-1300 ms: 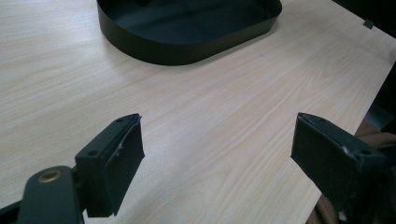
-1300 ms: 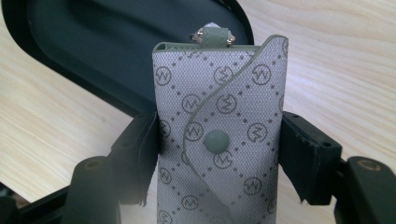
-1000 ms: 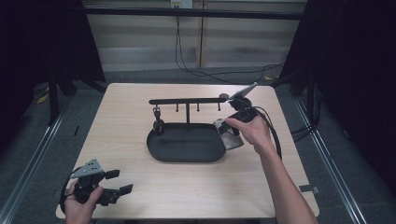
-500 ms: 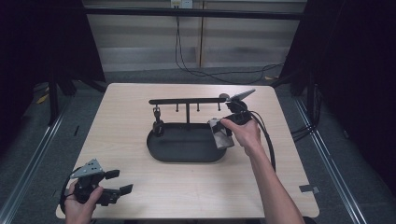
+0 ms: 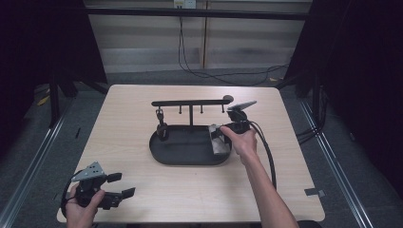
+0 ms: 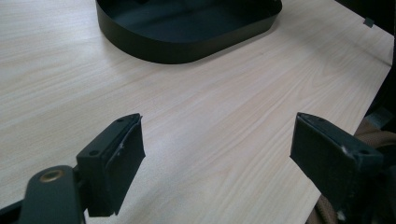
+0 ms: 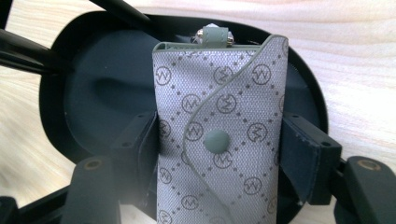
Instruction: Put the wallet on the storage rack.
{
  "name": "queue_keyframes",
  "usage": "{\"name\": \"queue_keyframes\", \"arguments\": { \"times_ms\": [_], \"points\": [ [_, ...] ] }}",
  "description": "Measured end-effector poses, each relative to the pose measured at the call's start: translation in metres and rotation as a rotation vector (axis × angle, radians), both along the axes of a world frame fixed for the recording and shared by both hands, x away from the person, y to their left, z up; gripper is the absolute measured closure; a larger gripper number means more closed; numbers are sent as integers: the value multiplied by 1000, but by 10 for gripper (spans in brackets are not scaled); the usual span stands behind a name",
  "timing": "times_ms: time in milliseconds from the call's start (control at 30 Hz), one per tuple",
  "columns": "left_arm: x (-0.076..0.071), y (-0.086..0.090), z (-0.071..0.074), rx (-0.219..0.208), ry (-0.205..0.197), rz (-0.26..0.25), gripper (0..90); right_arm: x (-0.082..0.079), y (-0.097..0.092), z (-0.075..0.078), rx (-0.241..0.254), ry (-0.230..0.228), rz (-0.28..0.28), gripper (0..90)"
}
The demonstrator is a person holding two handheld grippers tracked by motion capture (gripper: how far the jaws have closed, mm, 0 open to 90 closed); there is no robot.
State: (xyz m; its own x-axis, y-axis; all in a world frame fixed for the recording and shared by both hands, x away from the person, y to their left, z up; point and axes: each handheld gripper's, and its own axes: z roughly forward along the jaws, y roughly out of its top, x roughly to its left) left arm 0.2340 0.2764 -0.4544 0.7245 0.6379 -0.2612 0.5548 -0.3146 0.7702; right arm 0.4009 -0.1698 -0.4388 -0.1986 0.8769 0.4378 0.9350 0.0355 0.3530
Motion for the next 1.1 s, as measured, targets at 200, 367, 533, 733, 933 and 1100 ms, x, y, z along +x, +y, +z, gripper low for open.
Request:
{"name": "queue_keyframes", "arguments": {
  "times_ms": [200, 367, 533, 733, 933, 1100],
  "points": [
    [0, 0, 0, -3, 1, 0, 171, 2, 4, -10, 11, -3, -17, 336],
    [0, 0, 0, -5, 2, 2, 171, 2, 5, -20, -4, -1, -15, 335],
    [0, 1, 0, -3, 2, -2, 171, 3, 10, -23, -31, -13, -12, 326],
    [0, 1, 0, -7, 2, 1, 171, 3, 14, -27, -40, -17, -21, 330],
    [0, 0, 0, -7, 4, -3, 171, 1, 13, -22, -35, -55, 6, 329],
    [1, 0, 0, -9, 4, 3, 171, -5, 6, -17, -22, -113, 14, 291]
  ]
}}
